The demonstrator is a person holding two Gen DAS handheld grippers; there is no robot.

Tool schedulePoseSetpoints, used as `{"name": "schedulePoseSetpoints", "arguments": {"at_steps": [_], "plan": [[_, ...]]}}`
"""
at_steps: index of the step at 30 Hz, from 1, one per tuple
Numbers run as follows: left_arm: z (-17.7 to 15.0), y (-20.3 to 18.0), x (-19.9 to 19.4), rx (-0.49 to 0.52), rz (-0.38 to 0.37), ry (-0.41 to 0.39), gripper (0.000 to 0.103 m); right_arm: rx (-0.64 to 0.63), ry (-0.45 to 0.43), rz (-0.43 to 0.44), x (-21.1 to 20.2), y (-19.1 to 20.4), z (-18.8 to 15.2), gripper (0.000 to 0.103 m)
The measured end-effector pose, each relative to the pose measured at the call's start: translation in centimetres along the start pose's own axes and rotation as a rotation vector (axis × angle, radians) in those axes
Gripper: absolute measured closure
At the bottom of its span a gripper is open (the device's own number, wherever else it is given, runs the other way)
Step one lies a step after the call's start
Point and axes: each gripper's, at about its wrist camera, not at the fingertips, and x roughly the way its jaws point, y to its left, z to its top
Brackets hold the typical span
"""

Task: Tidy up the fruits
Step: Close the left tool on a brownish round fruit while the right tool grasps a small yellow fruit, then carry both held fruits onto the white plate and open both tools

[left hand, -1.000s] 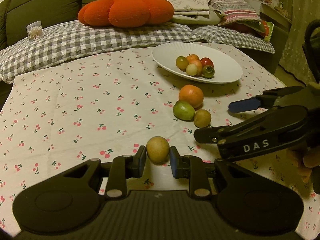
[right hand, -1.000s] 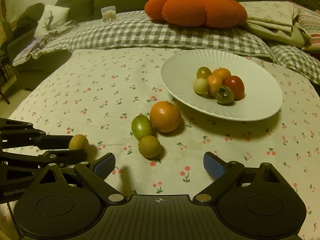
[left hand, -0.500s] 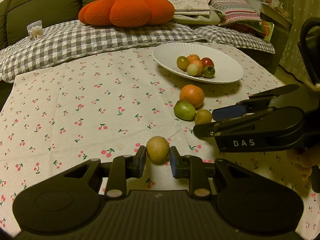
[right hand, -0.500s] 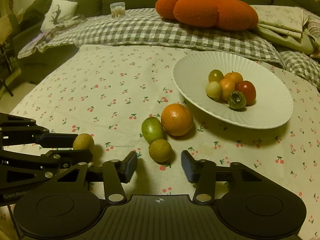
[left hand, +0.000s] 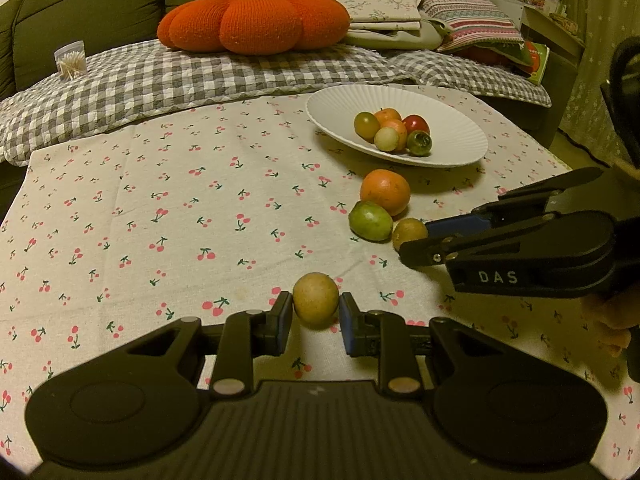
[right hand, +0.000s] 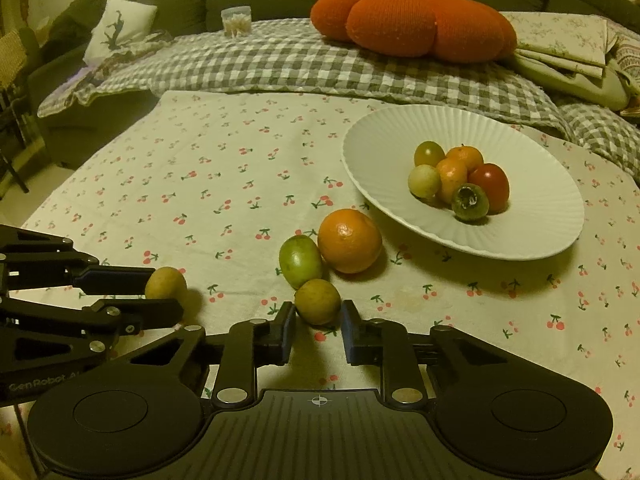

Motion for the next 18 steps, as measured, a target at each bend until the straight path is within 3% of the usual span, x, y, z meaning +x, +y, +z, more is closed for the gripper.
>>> {"name": "schedulePoseSetpoints", "arguments": {"at_steps": [18], "plan": [[0.9, -0.6, 0.3, 0.002, -0.009, -0.007, 0.080, 0.024, -0.036, 0.000, -2.0, -1.5, -0.3, 0.082]]}}
